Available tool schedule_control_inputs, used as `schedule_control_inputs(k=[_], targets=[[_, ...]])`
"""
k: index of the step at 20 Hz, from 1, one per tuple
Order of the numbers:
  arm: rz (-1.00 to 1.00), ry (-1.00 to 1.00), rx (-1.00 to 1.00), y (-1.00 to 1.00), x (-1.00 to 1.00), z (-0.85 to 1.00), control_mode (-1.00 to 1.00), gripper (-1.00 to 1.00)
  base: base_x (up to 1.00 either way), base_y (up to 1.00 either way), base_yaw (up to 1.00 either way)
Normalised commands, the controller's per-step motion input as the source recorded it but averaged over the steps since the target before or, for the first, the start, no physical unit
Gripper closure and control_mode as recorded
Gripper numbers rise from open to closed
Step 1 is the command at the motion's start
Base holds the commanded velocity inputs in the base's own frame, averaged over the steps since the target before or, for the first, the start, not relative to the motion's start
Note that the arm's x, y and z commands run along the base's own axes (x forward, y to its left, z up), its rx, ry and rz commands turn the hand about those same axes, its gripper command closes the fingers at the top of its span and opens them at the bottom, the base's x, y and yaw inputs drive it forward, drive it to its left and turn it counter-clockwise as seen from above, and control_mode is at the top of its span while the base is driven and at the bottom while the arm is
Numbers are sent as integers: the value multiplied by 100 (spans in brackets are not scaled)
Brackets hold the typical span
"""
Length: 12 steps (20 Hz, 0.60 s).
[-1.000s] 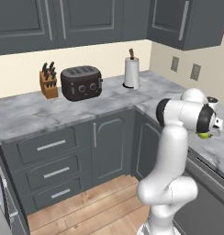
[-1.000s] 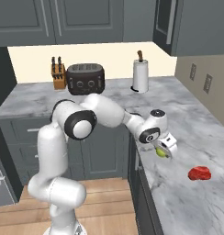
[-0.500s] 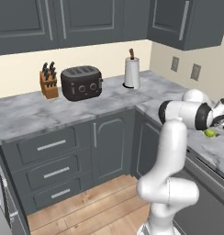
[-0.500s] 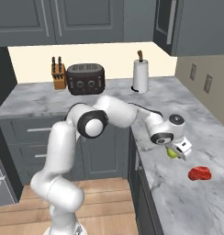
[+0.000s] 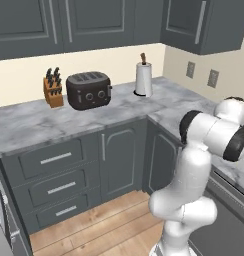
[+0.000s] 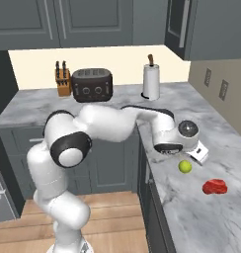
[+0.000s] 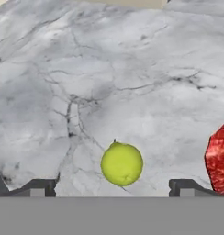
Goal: Open the fridge, remove the pear, lime, and steak, and place them on any counter.
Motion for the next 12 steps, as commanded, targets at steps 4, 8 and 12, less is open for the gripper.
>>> schedule_control_inputs(k=[4,8,12], targets=[[26,0,-31,100,-65,100,-100,-100,0,0,0],[15,7,-25,100,-87,96,-100,-100,0,0,0],[4,25,-4,100,-100,100,-100,-100,0,0,0]])
